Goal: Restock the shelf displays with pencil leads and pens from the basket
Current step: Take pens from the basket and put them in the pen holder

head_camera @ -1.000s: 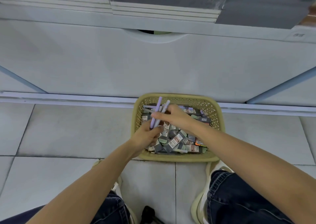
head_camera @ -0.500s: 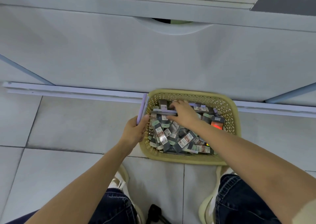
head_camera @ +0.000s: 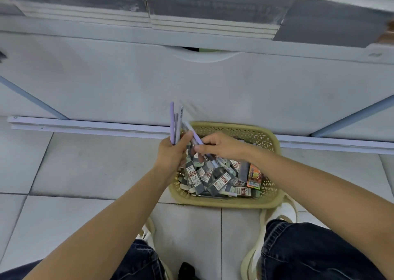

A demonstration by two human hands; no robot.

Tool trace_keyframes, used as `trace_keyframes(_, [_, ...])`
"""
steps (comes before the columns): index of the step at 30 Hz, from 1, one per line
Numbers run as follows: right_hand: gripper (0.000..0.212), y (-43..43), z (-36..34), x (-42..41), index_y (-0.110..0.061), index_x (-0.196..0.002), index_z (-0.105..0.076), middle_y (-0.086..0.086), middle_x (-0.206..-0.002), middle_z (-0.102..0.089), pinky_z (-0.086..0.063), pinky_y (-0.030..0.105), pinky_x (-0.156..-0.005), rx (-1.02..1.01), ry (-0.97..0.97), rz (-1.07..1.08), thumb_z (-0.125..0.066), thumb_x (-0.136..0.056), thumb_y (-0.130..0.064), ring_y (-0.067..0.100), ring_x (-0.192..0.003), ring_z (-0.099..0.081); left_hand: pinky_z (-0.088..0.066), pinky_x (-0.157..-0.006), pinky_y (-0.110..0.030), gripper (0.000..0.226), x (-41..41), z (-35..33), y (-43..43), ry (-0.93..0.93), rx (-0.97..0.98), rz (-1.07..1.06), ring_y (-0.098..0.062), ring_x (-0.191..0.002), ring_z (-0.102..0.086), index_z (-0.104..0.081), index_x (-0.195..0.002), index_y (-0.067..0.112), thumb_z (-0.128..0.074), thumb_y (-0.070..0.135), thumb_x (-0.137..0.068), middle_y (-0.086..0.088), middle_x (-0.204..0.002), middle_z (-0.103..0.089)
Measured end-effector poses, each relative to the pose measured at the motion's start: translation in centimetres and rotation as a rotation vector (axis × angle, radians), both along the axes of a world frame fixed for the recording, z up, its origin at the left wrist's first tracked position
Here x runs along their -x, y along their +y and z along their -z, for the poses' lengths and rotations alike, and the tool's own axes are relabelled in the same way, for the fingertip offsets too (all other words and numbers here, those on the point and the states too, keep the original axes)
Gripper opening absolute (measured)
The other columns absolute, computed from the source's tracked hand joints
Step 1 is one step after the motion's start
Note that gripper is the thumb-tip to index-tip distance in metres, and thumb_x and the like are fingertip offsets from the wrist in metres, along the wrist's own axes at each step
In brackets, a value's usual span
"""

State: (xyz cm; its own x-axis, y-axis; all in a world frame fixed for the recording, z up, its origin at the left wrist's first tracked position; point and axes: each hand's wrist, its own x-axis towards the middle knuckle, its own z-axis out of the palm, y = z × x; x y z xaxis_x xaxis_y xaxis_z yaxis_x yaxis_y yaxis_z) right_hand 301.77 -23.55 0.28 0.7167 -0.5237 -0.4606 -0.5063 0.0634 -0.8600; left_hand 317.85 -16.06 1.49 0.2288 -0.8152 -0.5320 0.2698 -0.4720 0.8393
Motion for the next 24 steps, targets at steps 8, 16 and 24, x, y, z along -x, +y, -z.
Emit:
trace_keyframes(8, [0.029, 0.0, -7.0, 2.1, -0.012, -0.104, -0.069, 0.009, -0.077, -0.065, -0.042, 0.033, -0.067, -0.031, -0.016, -0.04, -0.05, -0.1, -0.033, 0.022, -0.071, -0.057, -0.038, -0.053, -0.026, 0.021, -0.5, -6.3, -0.3, -0.236, 0.152, -0.102, -0.01, -0.05, -0.045, -0.061, -0.086, 0.01, -0.055, 0.027, -0.097, 0.006, -0.064, -0.062])
trace_keyframes(16, [0.027, 0.2, -16.8, 3.7, -0.021, -0.093, -0.075, -0.004, -0.054, -0.043, -0.034, 0.041, -0.073, 0.041, 0.03, -0.23, -0.05, -0.101, -0.028, 0.034, -0.063, -0.044, -0.038, -0.049, -0.017, 0.016, -0.7, -13.5, 0.8, -0.457, 0.498, 0.181, -0.002, -0.045, -0.051, -0.059, -0.089, 0.007, -0.058, 0.02, -0.097, -0.002, -0.062, -0.064])
trace_keyframes(24, [0.038, 0.2, -25.1, 6.5, -0.007, -0.131, -0.049, 0.015, -0.103, -0.071, -0.05, 0.025, -0.069, -0.017, -0.19, 0.074, -0.059, -0.095, -0.011, 0.016, -0.069, -0.06, -0.036, -0.042, -0.012, 0.025, -0.7, -19.3, 1.2, -0.45, 0.463, 0.161, 0.001, -0.04, -0.045, -0.065, -0.073, 0.012, -0.061, 0.022, -0.096, 0.009, -0.052, -0.063])
